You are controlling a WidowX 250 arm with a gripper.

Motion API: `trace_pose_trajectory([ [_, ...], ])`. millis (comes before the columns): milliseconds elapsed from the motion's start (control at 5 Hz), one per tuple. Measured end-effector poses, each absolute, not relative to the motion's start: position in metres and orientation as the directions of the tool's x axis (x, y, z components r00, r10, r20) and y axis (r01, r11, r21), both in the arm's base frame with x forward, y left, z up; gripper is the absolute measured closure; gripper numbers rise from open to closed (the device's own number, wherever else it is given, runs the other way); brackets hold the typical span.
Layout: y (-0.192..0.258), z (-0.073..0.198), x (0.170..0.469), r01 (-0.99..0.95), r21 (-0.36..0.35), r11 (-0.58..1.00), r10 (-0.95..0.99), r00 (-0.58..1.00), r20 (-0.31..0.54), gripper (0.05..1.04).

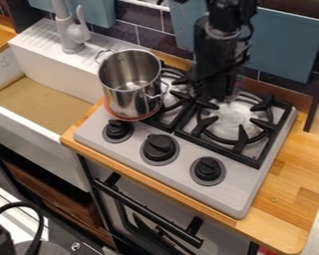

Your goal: Moved the blue spoon to the top of the right burner

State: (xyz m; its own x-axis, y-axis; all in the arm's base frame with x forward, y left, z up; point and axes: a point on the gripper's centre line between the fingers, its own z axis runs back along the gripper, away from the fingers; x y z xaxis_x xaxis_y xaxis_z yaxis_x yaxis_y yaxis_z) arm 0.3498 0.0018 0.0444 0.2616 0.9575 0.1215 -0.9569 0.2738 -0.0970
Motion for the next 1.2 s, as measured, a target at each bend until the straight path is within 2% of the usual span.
trace_pose_trajectory([
  [200,0.002,0.033,0.359,-0.973,-0.065,0.221,0.969,0.212,0.126,1.008],
  [600,0.006,0.015,0.387,-0.991,-0.074,0.108,0.984,0.096,0.150,1.008],
  [800,0.004,0.013,0.399,-0.991,-0.102,0.082,0.987,0.067,0.147,1.009],
  [1000,-0.002,0.009,0.404,-0.986,-0.127,0.108,0.983,0.087,0.159,1.008],
  [1200,-0.011,-0.003,0.413,-0.969,-0.115,0.219,0.965,0.197,0.175,1.008],
])
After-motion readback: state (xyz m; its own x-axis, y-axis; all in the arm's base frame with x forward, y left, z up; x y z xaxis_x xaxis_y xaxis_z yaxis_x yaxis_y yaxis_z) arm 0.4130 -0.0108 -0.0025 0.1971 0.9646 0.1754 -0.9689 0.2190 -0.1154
